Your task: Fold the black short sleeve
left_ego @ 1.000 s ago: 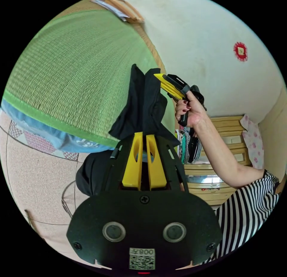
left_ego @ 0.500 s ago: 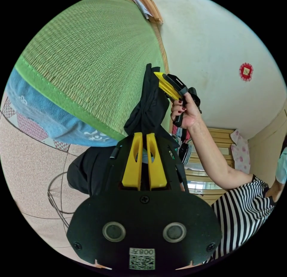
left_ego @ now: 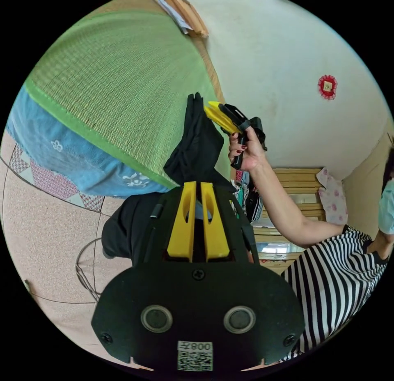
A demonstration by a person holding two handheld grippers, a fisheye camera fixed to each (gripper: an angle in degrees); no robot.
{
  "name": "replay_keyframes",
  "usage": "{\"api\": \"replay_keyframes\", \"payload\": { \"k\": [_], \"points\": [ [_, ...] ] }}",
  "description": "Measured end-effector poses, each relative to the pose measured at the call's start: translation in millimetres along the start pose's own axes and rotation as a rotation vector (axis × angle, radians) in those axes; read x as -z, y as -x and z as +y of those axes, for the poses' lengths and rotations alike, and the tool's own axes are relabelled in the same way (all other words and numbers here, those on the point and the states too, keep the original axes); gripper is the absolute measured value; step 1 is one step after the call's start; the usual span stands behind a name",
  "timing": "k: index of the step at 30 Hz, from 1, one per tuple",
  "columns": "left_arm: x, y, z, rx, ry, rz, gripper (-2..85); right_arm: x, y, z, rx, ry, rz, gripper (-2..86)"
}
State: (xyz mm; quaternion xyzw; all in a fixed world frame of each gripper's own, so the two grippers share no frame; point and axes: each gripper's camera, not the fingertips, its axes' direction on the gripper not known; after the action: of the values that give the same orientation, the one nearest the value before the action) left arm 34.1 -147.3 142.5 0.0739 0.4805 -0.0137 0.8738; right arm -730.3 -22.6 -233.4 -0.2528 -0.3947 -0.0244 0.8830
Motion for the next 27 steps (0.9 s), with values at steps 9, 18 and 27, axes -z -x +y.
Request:
{"api": "replay_keyframes", "payload": {
  "k": [9, 18, 27],
  "points": [
    [-26, -19, -26, -0.110, 0.095, -0.268, 0.5, 3, 8, 28, -0.084, 0.049, -0.009, 2.0],
    [-24, -24, -17, -0.114, 0.110, -0.252, 0.1, 94, 66, 157, 0.110, 0.006, 0.110, 5.2],
    [-28, -37, -9, -0.153, 0.161, -0.287, 0.0, 87, 126, 339, 0.172, -0.062, 0.525, 6.7]
  ]
}}
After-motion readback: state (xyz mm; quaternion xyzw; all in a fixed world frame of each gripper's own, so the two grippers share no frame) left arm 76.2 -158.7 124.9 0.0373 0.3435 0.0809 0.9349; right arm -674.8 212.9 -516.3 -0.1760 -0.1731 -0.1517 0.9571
